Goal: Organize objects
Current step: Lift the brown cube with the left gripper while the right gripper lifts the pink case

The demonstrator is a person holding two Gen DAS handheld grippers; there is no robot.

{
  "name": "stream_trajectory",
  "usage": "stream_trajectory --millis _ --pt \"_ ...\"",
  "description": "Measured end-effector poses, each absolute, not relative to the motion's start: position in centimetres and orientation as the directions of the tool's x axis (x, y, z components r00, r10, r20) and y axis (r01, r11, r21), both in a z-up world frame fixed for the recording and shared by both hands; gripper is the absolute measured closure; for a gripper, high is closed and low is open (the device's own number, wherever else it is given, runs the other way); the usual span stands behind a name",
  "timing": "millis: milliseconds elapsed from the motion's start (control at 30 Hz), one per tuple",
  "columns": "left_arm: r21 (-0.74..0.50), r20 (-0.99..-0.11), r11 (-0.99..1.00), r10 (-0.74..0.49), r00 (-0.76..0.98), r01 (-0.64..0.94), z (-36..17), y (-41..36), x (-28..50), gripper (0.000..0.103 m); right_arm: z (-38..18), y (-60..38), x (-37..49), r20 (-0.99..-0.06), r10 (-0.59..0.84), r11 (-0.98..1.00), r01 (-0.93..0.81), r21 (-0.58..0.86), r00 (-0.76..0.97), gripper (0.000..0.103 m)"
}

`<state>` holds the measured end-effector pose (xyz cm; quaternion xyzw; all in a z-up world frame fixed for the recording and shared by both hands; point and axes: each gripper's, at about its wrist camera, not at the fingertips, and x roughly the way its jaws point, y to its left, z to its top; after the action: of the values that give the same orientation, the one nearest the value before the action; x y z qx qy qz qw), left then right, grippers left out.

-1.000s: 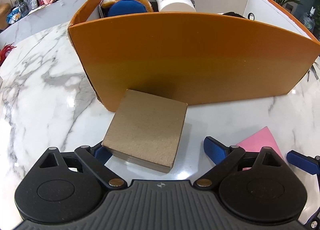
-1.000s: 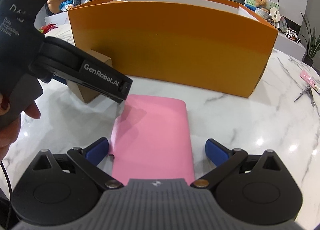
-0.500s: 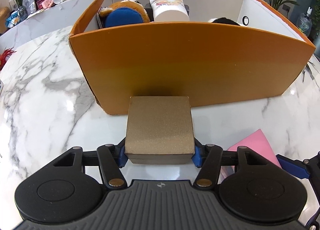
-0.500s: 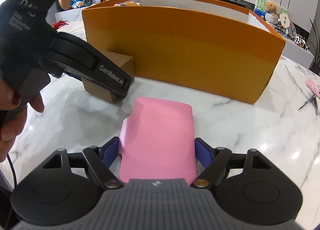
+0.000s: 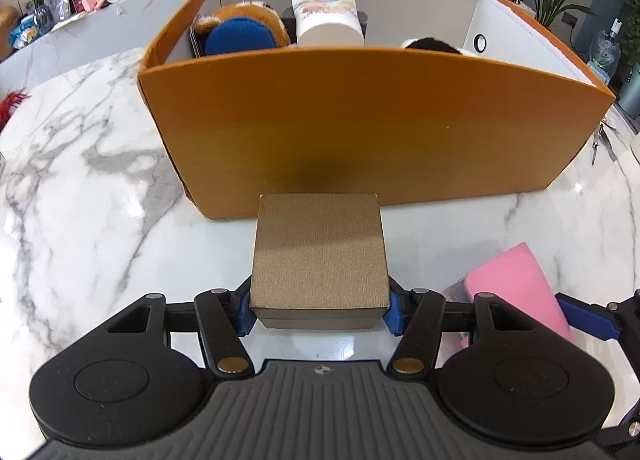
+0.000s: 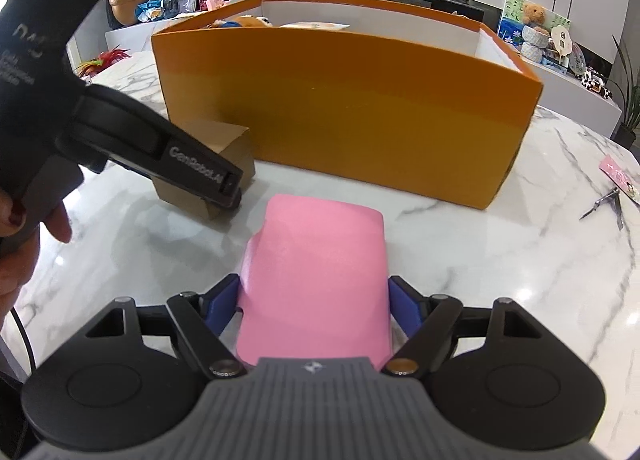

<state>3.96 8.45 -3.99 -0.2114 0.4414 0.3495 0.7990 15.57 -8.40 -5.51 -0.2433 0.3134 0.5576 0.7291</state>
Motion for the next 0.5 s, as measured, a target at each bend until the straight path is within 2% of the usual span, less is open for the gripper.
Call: stream_trajectory --millis 500 --pt "0.017 -0.804 0.674 0.448 0.39 -0.738 -0.6 6.0 2.5 0.035 -2.5 -10.5 16.7 -0.687 0.698 0.29 -0.957 0.014 0.201 0.024"
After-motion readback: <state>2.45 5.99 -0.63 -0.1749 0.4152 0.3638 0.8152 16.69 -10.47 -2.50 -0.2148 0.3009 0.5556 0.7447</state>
